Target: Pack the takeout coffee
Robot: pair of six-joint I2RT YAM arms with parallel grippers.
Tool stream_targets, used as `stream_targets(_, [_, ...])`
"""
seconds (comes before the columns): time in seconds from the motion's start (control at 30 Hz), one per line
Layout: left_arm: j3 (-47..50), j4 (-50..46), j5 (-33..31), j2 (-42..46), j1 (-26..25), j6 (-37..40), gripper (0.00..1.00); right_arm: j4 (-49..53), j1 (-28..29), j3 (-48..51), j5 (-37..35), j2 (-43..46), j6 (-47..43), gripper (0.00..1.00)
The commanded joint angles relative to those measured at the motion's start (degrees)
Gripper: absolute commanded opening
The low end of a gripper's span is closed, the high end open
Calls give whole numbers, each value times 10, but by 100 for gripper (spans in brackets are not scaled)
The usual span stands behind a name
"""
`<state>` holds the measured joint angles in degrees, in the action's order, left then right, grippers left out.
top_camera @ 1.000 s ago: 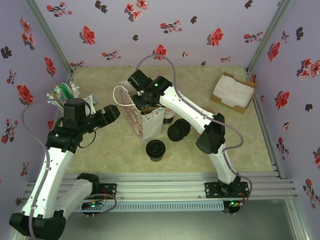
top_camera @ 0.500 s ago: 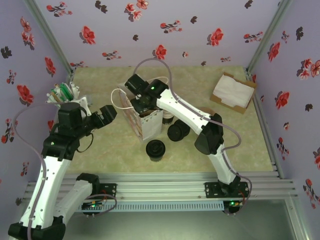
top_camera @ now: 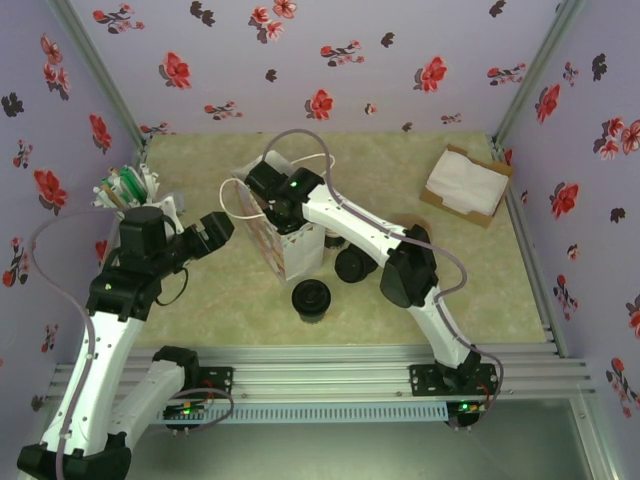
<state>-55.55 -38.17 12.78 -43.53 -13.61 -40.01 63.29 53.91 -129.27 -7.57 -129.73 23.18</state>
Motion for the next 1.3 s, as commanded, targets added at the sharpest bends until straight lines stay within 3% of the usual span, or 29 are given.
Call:
stream_targets(0.0, [6, 10, -8, 5, -3, -4, 90, 11, 4, 3, -11, -21, 13, 36])
stream_targets(0.33, [6, 10, -8, 5, -4, -3, 91, 15, 4, -3, -8, -30, 14, 40])
stream_targets(0.8, [3, 7, -10, 13, -4, -6, 93, 55, 4, -73, -13, 7, 4, 61])
stream_targets(1.27, [-27, -9, -14, 46, -3, -21, 98, 75, 4, -143, -8, 77, -11, 76])
